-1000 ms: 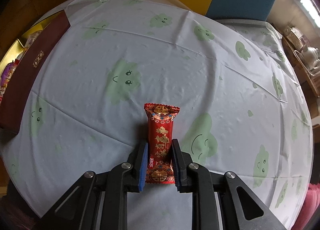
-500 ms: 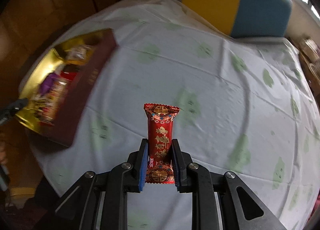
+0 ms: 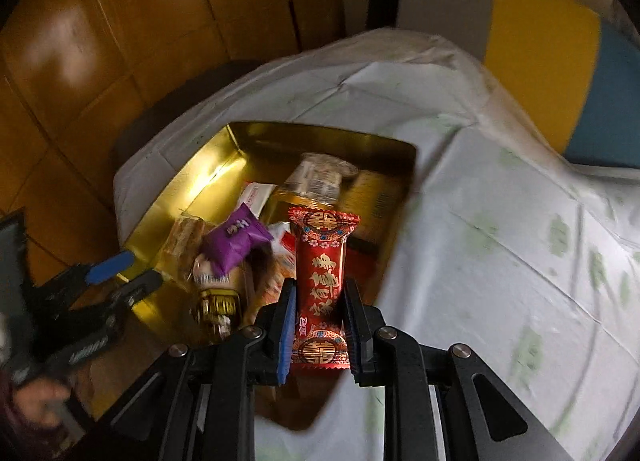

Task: Organize snacks
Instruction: 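Carry the red candy into the gold tray and open the right gripper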

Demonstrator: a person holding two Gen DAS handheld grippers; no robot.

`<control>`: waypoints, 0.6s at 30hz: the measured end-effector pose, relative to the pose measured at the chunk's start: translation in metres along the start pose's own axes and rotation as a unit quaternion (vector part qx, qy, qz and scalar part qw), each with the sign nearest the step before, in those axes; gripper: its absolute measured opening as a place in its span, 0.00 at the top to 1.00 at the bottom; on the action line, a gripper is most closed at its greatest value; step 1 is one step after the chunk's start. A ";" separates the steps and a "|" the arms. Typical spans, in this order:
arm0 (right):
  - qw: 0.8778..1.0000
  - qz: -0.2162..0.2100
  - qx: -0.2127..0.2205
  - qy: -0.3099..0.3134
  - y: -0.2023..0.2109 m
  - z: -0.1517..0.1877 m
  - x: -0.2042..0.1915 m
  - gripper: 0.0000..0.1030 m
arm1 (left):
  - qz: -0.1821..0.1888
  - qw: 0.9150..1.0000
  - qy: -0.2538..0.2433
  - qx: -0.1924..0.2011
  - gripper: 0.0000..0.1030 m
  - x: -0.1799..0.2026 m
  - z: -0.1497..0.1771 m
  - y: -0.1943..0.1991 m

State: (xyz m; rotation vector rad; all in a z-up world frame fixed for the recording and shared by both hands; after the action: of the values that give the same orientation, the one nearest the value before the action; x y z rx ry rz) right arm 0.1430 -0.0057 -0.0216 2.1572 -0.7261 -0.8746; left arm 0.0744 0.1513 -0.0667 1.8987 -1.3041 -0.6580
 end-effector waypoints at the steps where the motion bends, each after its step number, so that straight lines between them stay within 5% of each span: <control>1: 1.000 0.002 -0.009 0.001 -0.012 -0.003 0.000 0.78 | 0.001 1.000 0.000 -0.002 0.40 0.000 0.001 -0.001; 5: 0.998 0.009 -0.054 -0.003 -0.053 0.003 0.006 0.77 | 0.000 1.000 -0.001 -0.006 0.40 0.000 0.003 -0.005; 18: 0.999 0.015 -0.038 0.014 -0.045 0.026 -0.001 0.78 | 0.002 1.000 -0.010 0.001 0.40 0.009 0.001 -0.003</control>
State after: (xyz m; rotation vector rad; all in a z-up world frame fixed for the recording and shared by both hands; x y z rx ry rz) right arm 0.1332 0.0129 -0.0693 2.0813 -0.6987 -0.8411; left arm 0.0789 0.1433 -0.0700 1.8957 -1.3207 -0.6757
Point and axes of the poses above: each gripper's, at about its wrist camera, not at the fingertips, and y roughly against the way its jaws point, x to its right, z to its underside, the point moved 7 cm from there along -y, roughly the way its jaws point, and after that the axes turned 13 degrees about -z, right-handed, at the moved point
